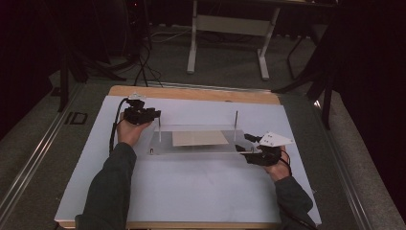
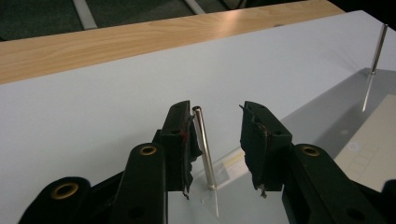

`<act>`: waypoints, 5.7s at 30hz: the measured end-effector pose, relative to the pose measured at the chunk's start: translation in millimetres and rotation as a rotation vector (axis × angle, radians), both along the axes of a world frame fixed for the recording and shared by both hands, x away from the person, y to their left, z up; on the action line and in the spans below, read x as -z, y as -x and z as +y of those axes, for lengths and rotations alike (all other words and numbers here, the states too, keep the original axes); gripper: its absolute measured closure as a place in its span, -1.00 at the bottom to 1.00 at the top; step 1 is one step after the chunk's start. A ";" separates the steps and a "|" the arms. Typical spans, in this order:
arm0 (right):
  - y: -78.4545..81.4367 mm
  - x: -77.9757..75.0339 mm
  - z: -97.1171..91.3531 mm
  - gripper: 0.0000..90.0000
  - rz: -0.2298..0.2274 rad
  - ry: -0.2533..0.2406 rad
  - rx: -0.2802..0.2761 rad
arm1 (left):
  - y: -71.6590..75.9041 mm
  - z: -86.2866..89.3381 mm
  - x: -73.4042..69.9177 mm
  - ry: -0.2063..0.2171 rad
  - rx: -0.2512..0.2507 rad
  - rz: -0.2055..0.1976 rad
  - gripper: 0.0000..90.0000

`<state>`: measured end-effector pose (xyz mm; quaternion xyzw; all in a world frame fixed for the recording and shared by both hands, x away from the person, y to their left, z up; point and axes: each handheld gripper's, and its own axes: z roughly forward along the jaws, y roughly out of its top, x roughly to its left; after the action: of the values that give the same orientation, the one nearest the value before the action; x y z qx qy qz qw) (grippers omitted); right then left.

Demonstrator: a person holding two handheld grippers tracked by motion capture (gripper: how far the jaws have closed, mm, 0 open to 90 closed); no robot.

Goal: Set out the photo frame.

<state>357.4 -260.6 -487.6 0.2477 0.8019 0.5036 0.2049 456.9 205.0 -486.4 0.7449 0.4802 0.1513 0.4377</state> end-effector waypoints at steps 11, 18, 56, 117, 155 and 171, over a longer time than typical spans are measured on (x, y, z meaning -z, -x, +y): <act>1.2 -2.7 1.9 -0.13 -0.005 -0.007 0.002 | 15.8 10.3 -11.5 -0.002 0.025 -0.063 0.40; -0.4 -7.3 3.8 -0.12 -0.006 -0.017 0.011 | 23.8 16.7 -14.4 -0.017 0.029 -0.086 0.39; -21.4 -31.4 9.2 -0.12 -0.004 -0.080 0.071 | 66.2 35.1 -9.1 -0.051 0.059 -0.199 0.31; -55.2 -37.7 5.5 -0.16 0.033 -0.229 0.082 | 68.0 -2.7 -10.3 0.040 0.170 -0.356 0.12; -77.9 -38.0 28.7 -0.09 0.041 -0.070 0.269 | 47.8 -17.2 -26.0 0.009 0.052 -0.327 0.03; -69.5 -45.9 25.1 0.02 0.064 -0.151 0.264 | 50.5 -17.5 -33.0 0.073 0.007 -0.292 0.06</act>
<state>426.9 -235.4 -441.7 0.3817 0.7281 0.5231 0.2247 406.3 187.4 -453.4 0.7001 0.4140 0.2391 0.5304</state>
